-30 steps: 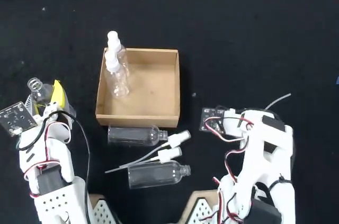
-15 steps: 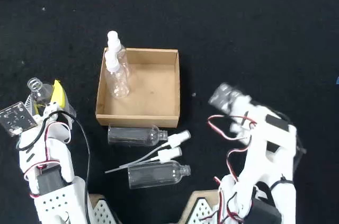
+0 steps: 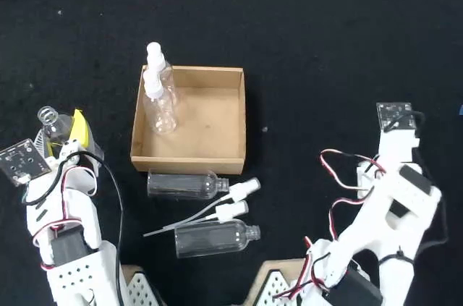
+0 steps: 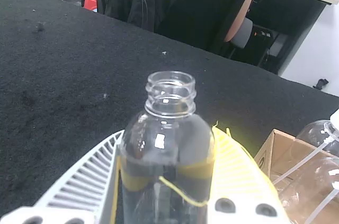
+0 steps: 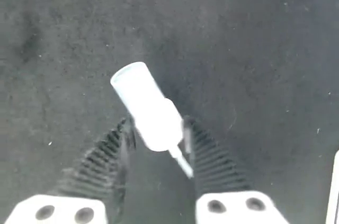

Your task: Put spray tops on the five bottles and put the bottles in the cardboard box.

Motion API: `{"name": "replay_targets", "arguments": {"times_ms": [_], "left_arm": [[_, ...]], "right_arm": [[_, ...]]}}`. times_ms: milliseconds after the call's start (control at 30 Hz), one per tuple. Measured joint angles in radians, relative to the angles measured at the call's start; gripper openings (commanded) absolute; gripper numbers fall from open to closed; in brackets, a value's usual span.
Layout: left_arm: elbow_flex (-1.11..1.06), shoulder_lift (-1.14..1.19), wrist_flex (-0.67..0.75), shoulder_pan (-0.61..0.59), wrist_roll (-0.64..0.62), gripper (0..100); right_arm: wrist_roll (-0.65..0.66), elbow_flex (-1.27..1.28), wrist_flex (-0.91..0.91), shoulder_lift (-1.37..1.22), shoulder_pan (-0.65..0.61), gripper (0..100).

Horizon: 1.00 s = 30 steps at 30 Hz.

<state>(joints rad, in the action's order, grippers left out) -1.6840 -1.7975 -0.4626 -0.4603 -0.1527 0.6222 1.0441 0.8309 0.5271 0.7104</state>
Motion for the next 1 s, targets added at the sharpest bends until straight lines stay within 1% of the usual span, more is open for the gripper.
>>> {"name": "replay_targets", "arguments": {"times_ms": [133,233,367,467,633,667,700,800,867,1000], "left_arm": [[0.0,0.0,0.0,0.0,0.0,3],[0.0,0.0,0.0,0.0,0.0,3],[0.0,0.0,0.0,0.0,0.0,3],[0.0,0.0,0.0,0.0,0.0,3],[0.0,0.0,0.0,0.0,0.0,3],[0.0,0.0,0.0,0.0,0.0,3],[0.0,0.0,0.0,0.0,0.0,3],[0.0,0.0,0.0,0.0,0.0,3],[0.0,0.0,0.0,0.0,0.0,3],[0.0,0.0,0.0,0.0,0.0,3]], "right_arm": [[0.117,-0.095,0.121,-0.091,0.0,22.1],[0.261,-0.195,0.222,-0.181,0.0,21.9],[0.493,-0.342,0.316,-0.315,0.0,21.9],[0.598,-0.422,0.338,-0.422,0.0,21.9],[0.623,-0.46,0.339,-0.589,0.002,21.5],[0.624,-0.465,0.339,-0.611,0.002,19.5],[0.624,-0.474,0.341,-0.623,0.002,16.2],[0.624,-0.483,0.338,-0.628,0.003,1.1],[0.614,-0.491,0.338,-0.628,0.003,2.4],[0.552,-0.491,0.339,-0.6,0.003,1.0]]}}
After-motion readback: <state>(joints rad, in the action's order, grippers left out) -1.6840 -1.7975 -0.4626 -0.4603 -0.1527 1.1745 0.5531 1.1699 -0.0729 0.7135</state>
